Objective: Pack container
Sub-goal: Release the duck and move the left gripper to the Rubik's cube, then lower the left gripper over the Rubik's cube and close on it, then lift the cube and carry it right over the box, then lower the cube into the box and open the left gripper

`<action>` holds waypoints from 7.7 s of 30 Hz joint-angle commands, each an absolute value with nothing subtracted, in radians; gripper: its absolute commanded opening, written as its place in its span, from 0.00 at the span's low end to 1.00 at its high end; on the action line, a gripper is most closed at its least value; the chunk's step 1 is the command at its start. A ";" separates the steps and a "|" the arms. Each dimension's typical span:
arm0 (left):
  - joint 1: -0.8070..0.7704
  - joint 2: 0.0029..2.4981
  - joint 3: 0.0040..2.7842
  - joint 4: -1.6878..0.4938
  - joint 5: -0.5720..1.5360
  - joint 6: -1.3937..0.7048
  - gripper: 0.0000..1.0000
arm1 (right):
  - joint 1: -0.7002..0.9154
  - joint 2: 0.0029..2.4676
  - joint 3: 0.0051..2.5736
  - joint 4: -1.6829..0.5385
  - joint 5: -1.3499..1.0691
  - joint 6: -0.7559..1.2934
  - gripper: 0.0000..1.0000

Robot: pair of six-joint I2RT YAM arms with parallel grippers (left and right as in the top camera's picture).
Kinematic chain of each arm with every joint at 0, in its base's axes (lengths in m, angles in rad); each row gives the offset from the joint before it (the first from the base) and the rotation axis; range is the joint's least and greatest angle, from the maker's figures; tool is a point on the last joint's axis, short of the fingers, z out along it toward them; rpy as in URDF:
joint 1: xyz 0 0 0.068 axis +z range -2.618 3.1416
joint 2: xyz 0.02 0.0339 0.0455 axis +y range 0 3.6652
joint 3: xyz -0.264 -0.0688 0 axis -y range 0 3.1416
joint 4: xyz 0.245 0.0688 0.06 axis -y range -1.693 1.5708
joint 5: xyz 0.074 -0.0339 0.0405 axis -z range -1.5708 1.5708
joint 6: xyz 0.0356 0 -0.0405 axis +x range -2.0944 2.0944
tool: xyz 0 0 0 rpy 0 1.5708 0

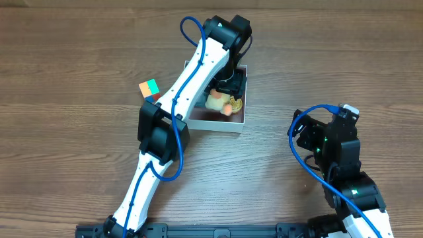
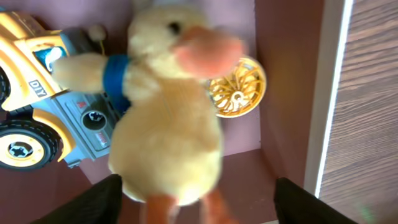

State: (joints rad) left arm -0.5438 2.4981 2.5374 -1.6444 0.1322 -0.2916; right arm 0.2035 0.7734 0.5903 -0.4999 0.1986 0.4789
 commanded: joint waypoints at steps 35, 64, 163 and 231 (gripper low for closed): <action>0.010 2.104 2.099 -1.561 0.113 -0.008 1.00 | 0.201 0.766 0.592 -0.495 0.213 0.487 1.00; -0.017 2.106 1.799 -1.271 -0.009 -0.781 1.00 | 0.201 0.766 0.592 -0.495 0.213 0.487 1.00; -0.525 2.268 2.410 -1.508 0.104 -0.419 0.77 | 0.201 0.766 0.592 -0.495 0.213 0.487 1.00; -0.503 2.269 2.058 -1.285 0.154 -0.493 0.04 | 0.201 0.766 0.592 -0.495 0.213 0.487 1.00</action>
